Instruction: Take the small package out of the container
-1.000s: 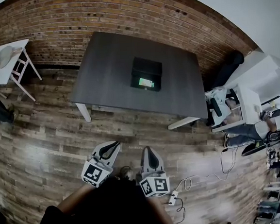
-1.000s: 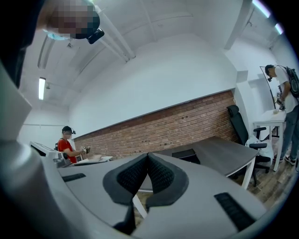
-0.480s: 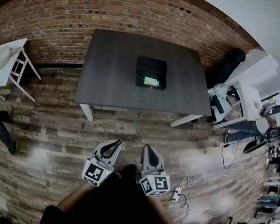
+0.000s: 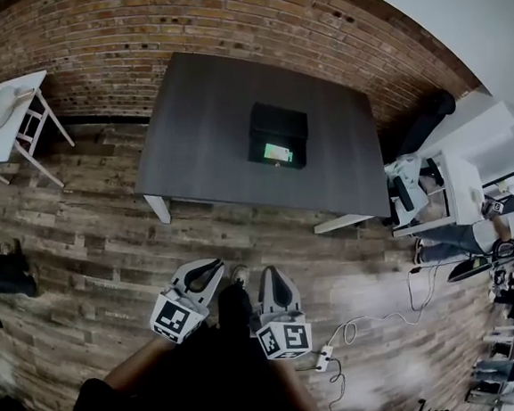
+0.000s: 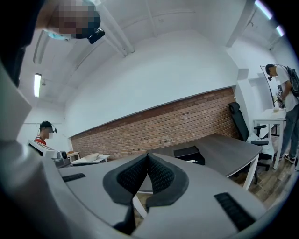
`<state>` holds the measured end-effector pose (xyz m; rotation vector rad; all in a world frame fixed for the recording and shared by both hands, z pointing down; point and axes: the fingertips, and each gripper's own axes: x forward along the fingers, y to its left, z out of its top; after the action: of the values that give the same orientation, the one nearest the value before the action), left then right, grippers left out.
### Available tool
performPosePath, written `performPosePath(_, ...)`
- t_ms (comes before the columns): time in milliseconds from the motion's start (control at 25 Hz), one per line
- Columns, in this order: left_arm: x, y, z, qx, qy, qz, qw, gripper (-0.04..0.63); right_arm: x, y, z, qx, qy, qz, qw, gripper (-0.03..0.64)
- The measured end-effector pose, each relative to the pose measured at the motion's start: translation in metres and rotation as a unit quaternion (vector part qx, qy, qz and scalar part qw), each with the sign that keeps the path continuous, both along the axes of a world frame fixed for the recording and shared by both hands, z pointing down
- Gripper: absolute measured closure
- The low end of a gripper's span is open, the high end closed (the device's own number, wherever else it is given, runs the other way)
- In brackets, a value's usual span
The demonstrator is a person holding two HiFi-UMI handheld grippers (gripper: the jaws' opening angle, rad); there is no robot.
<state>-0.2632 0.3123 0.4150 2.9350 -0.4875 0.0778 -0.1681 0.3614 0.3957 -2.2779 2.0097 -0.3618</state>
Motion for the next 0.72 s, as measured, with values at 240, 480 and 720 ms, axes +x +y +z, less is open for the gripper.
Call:
performPosePath(240,0.034,-0.020,0.003,-0.001,-0.003,-0.006,1.0000,0.551,0.038,-0.021,0.003,0.001,-0.003,-0.006,1.000,0.592)
performPosePath(480,0.087,-0.046,-0.001,-0.002,0.000,-0.014,0.9999,0.551,0.089,-0.048,0.002,-0.003,-0.005,-0.015,1.000,0.592)
performPosePath(720,0.140,-0.066,-0.001,-0.006,-0.006,-0.023,0.9997,0.551,0.145,-0.069,0.001,-0.005,-0.013,-0.025,1.000,0.592)
